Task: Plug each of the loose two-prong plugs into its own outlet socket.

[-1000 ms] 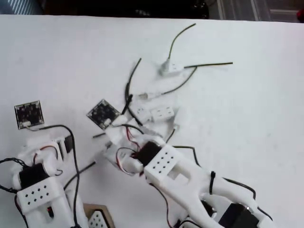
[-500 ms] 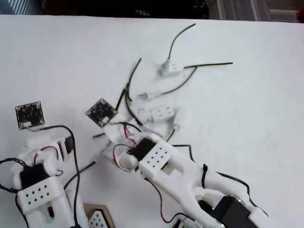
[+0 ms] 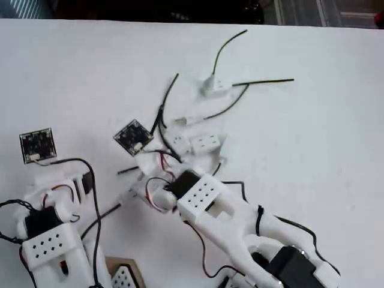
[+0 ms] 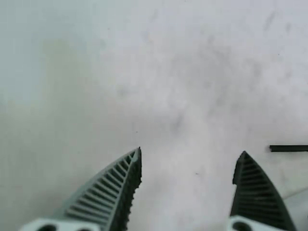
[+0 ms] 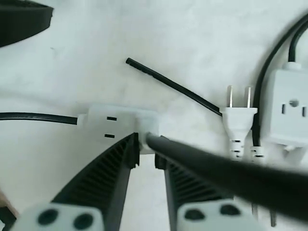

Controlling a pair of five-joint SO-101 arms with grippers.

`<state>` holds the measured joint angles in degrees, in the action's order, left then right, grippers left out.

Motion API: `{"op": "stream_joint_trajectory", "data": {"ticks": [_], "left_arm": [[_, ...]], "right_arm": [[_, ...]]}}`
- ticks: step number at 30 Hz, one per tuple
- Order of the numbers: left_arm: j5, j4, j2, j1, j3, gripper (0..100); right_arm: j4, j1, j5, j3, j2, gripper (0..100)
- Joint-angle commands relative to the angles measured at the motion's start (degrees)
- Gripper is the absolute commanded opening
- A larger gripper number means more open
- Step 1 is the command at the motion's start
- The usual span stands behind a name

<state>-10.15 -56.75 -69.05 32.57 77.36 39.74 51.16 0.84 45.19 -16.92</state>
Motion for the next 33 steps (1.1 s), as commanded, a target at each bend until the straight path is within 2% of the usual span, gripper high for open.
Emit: {"op": "stream_joint_trajectory", "data": {"ticks": [1, 17, 25, 33], "left_arm": [[0.1, 0.9, -0.7, 0.2, -0.2, 30], [0.0, 0.9, -0.7, 0.3, -0.2, 30], [0.0, 0.9, -0.7, 0.4, -0.2, 30], [0.0, 0.9, -0.7, 0.4, -0.2, 30]], "right_arm": [[-0.3, 0.7, -0.5, -1.3, 0.1, 1.7], [0.3, 0.7, -0.4, -2.9, 8.2, 1.7], [5.5, 0.7, -0.2, -3.0, 8.2, 1.7], [2.5, 1.1, -0.1, -4.0, 12.8, 1.6]]}}
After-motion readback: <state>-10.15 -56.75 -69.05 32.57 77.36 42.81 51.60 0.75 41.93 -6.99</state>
